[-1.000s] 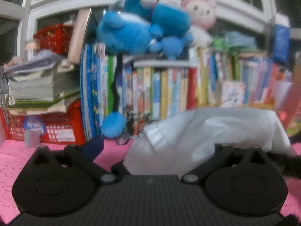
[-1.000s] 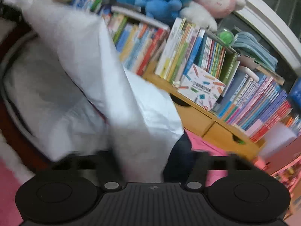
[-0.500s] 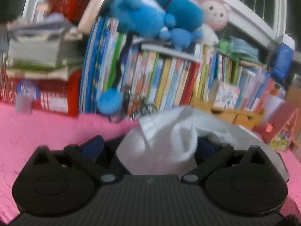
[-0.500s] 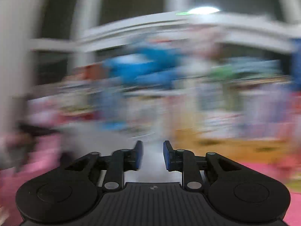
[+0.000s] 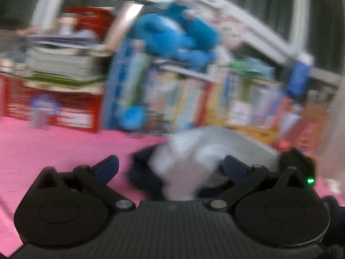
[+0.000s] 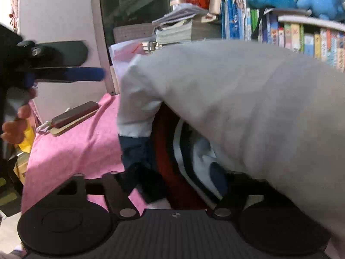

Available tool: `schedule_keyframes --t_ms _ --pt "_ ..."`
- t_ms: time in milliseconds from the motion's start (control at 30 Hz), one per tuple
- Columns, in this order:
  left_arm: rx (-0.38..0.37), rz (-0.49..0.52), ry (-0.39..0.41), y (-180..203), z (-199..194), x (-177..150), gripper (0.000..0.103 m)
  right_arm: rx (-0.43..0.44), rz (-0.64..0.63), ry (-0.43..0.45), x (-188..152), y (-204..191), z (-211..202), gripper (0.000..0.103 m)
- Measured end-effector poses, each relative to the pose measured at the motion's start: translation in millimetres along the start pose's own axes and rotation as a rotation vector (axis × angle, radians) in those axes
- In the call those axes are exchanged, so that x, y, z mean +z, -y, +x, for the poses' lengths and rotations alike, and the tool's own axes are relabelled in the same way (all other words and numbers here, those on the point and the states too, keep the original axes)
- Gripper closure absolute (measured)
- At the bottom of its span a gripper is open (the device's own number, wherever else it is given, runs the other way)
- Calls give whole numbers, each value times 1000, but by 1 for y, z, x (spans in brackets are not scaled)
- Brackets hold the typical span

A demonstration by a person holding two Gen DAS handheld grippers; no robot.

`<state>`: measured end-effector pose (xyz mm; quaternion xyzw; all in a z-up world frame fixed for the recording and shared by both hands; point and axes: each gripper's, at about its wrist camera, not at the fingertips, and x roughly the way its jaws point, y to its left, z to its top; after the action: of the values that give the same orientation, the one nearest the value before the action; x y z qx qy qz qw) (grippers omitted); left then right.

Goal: Fold clothes

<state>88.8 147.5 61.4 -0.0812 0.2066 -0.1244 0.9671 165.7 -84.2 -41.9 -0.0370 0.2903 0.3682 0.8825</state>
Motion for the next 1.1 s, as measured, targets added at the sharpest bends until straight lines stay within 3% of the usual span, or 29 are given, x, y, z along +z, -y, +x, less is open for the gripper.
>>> schedule_keyframes --t_ms 67,167,400,533,733,833,933,1033,1100 --pt "104 31 -47 -2 26 -5 0 31 21 -16 0 2 10 23" --pt "160 105 -123 4 68 -15 0 109 29 -53 -11 -8 4 22" --pt "146 167 -267 19 132 -38 0 189 -83 -121 -40 -43 -31 19" --pt "98 233 -303 28 134 -52 0 226 -141 -112 -54 -70 -61 18" --pt "72 253 -302 31 127 -60 0 156 -165 -58 -58 -87 -89 21" --pt "84 257 -295 30 123 -62 0 64 -187 20 -59 -89 -106 24" --pt "91 255 -295 30 123 -61 0 -194 -205 19 -57 -65 -111 22" --pt "104 262 -292 32 121 -60 0 -447 -199 1 -53 -28 -117 26" --pt "130 286 -276 38 114 -58 0 -631 -262 27 -44 -10 -117 26"
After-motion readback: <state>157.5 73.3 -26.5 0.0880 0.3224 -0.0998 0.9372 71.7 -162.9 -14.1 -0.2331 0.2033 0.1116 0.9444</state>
